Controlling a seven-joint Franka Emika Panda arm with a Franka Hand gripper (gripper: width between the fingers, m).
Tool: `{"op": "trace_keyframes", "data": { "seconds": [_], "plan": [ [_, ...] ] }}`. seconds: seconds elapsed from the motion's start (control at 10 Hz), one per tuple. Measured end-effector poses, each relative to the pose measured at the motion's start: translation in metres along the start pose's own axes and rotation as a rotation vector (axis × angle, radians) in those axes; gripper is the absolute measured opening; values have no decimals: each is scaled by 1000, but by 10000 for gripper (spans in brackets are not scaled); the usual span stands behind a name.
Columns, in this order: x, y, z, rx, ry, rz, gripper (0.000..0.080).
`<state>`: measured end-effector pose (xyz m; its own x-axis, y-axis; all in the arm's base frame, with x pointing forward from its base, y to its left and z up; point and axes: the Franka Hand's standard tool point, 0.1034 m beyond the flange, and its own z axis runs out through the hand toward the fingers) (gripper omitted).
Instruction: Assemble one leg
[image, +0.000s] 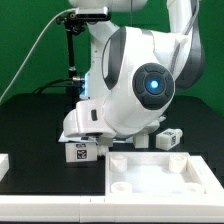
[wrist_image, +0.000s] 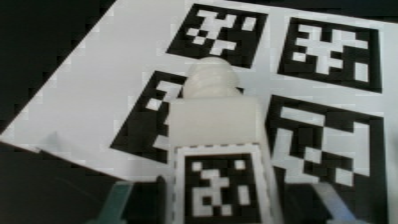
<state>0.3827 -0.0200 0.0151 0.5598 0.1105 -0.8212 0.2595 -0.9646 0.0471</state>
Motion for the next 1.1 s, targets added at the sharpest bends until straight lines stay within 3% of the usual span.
{"op": "trace_keyframes", "data": {
  "seconds": [0.1, 0.3, 0.4, 0.5, 0.7, 0.9, 1.0, 1.1],
  "plan": [
    [-10, -8, -19, 23, -32, 15, 284],
    [-26, -30, -75, 74, -42, 83, 284],
    [-23, -30, -106, 91, 7, 101, 284],
    [-22, -24, -133, 89, 83, 101, 284],
    [-11, -18, -140, 84, 211, 101, 284],
    [-11, -19, -144, 83, 366, 101, 284],
    [-10, -21, -146, 91, 409, 113, 284],
    [-3, -32, -164, 130, 475, 154, 284]
  ]
}}
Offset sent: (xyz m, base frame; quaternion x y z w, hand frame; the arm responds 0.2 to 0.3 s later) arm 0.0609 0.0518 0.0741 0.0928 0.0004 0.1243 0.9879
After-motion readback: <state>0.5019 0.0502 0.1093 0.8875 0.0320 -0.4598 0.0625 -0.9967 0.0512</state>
